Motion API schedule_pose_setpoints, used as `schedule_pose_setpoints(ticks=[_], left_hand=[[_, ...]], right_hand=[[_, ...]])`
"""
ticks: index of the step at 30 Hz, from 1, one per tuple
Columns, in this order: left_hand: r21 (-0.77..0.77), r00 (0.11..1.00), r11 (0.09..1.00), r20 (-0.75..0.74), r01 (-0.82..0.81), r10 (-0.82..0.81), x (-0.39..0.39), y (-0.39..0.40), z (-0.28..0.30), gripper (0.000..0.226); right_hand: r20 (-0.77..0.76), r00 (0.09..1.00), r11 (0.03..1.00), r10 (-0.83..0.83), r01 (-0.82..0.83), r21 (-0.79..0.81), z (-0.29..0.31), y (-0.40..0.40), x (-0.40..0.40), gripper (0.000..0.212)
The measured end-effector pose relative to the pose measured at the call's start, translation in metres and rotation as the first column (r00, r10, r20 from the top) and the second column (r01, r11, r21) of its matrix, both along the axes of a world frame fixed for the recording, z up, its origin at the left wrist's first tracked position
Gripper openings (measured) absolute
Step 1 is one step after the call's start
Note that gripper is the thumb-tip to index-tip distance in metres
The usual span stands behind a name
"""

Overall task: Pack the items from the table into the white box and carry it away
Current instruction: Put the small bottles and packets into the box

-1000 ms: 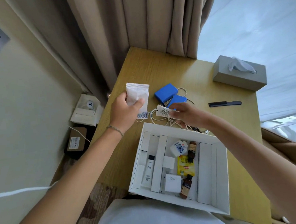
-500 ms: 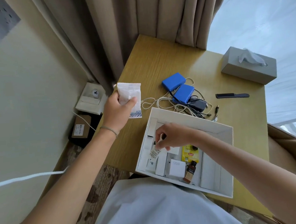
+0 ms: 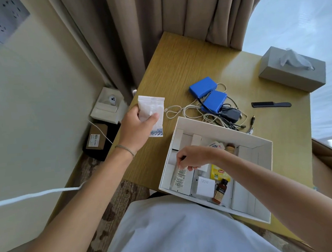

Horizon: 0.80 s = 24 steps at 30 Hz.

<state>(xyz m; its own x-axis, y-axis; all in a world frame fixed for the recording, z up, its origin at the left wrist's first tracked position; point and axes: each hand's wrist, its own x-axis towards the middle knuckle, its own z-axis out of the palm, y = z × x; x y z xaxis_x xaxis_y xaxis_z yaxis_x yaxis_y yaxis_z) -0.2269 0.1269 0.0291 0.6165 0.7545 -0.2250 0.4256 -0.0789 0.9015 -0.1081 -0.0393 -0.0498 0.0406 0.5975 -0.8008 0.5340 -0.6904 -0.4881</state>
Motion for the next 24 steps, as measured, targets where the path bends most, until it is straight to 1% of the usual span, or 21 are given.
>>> schedule_pose_setpoints(ticks=[3, 5, 7, 9, 10, 12, 13, 17, 21, 24], left_hand=[[-0.011, 1.000, 1.000, -0.008, 0.028, -0.028, 0.003, -0.005, 0.001, 0.023], [-0.015, 0.999, 0.999, -0.015, 0.050, -0.050, 0.005, -0.008, 0.001, 0.024], [-0.015, 0.997, 0.997, -0.015, 0.075, -0.075, 0.007, -0.012, 0.003, 0.024], [-0.020, 0.994, 0.994, -0.017, 0.105, -0.105, 0.009, -0.015, 0.005, 0.023], [-0.017, 0.992, 0.993, -0.026, 0.120, -0.121, 0.010, -0.017, 0.007, 0.022], [-0.006, 0.987, 0.988, -0.050, 0.154, -0.154, 0.013, -0.023, 0.008, 0.020], [-0.009, 0.982, 0.984, -0.059, 0.176, -0.177, 0.015, -0.027, 0.009, 0.019], [-0.030, 0.939, 0.944, -0.096, 0.330, -0.331, 0.024, -0.048, 0.010, 0.019], [-0.018, 0.874, 0.887, -0.163, 0.462, -0.459, 0.034, -0.077, 0.000, 0.014], [-0.020, 0.808, 0.832, -0.229, 0.554, -0.543, 0.042, -0.100, -0.014, 0.020]], right_hand=[[0.015, 0.999, 0.999, -0.043, 0.043, 0.027, -0.005, -0.004, -0.002, 0.013], [0.043, 0.992, 0.991, -0.122, 0.120, 0.060, -0.009, -0.006, -0.005, 0.021], [0.132, 0.978, 0.982, -0.161, 0.146, 0.116, -0.013, -0.009, -0.010, 0.026], [0.232, 0.960, 0.977, -0.160, 0.122, 0.173, -0.014, -0.012, -0.016, 0.031], [0.249, 0.954, 0.974, -0.168, 0.122, 0.192, -0.014, -0.014, -0.018, 0.035], [0.226, 0.950, 0.960, -0.214, 0.161, 0.230, -0.010, -0.019, -0.017, 0.039], [0.215, 0.943, 0.947, -0.252, 0.194, 0.257, -0.006, -0.022, -0.013, 0.037], [0.253, 0.861, 0.867, -0.442, 0.337, 0.366, 0.018, -0.048, 0.013, 0.021], [0.300, 0.770, 0.806, -0.564, 0.433, 0.403, 0.039, -0.084, 0.029, 0.021], [0.359, 0.683, 0.755, -0.636, 0.455, 0.472, 0.050, -0.109, 0.034, 0.021]])
